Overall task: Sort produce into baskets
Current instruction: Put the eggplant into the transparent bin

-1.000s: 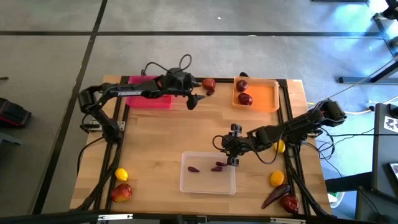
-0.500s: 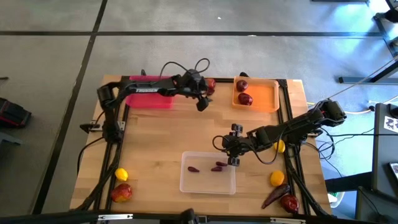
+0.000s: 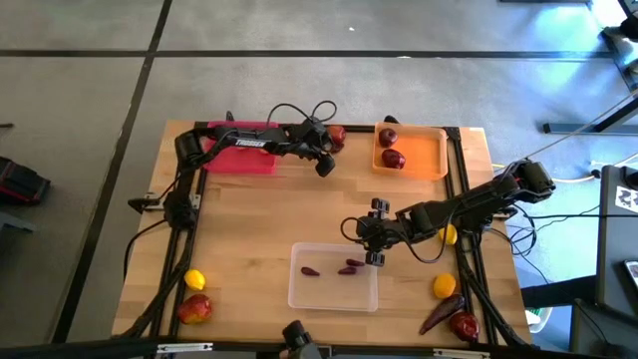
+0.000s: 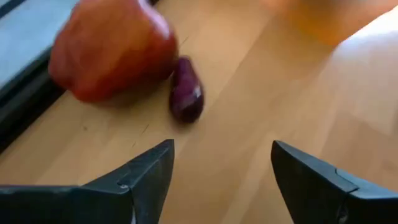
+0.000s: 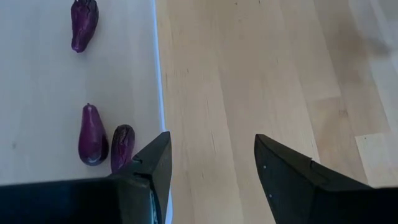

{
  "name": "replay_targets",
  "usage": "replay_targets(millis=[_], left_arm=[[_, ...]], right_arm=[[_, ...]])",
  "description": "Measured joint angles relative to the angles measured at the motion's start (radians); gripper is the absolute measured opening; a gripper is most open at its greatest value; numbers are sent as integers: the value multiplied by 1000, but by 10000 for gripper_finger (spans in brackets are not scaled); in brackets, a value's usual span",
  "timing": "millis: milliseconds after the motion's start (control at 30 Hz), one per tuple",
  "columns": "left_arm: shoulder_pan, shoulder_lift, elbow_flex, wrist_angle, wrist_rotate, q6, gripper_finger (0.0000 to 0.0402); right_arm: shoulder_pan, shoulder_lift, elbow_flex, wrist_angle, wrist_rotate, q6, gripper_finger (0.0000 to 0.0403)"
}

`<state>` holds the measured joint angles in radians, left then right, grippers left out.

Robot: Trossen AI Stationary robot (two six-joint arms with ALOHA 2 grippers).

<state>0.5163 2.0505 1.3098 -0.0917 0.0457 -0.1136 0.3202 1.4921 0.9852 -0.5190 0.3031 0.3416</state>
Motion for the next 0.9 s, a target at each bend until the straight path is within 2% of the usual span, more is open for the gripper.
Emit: replay_targets(millis=[200, 333, 600, 733, 900], left_arm=[[11, 6, 0, 5, 0, 13, 256], [3, -39, -1, -33, 10, 56, 256], [-34, -247, -13, -141, 12, 143, 258], [-42, -379, -87, -129, 8, 157, 258], [-48, -542, -238, -65, -1, 146, 258]], right_arm=[[0, 0, 0, 1, 1, 2, 193], [0, 0, 0, 1, 8, 2, 193], [-48, 0, 0, 8, 149, 13, 193], [-130, 0, 0, 37, 150, 15, 193], [-241, 0, 0, 85, 145, -35, 193]])
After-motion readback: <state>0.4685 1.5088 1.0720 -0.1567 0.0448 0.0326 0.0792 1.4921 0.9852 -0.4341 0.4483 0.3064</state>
